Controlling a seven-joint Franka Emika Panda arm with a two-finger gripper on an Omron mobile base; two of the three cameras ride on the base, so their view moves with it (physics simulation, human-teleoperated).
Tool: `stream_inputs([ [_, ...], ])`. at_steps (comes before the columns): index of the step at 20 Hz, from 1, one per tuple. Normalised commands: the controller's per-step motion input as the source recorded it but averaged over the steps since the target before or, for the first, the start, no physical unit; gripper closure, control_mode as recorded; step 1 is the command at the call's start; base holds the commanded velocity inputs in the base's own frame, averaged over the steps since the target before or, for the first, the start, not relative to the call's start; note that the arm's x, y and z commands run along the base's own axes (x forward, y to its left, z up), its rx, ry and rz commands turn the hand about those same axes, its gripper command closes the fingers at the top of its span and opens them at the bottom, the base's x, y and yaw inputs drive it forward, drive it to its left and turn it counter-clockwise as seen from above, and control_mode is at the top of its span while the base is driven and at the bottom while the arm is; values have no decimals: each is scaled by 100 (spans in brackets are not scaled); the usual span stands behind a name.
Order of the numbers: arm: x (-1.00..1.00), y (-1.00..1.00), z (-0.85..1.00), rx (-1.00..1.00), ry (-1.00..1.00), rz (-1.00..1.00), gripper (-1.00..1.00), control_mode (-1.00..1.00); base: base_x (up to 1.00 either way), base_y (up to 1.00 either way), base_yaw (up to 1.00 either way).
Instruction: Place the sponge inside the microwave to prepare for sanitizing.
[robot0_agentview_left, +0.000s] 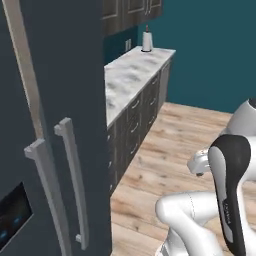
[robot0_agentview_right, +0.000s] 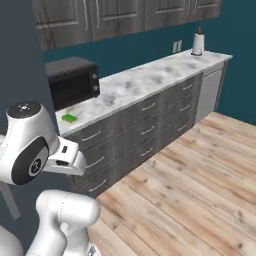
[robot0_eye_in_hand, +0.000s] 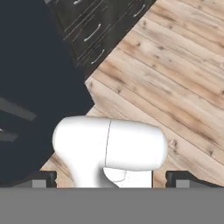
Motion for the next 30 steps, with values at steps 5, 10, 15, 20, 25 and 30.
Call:
stream_inputs([
  [5,0,0,0,0,0,0,-100,100,38,-60,-72],
  [10,0,0,0,0,0,0,-100,100,32,-35,-81],
  [15,0,0,0,0,0,0,-100,100,36,-37,-78],
  [20,0,0,0,0,0,0,-100,100,91,-18,7],
  [25,0,0,0,0,0,0,-100,100,100,-4,43],
  [30,0,0,0,0,0,0,-100,100,100,0,47],
])
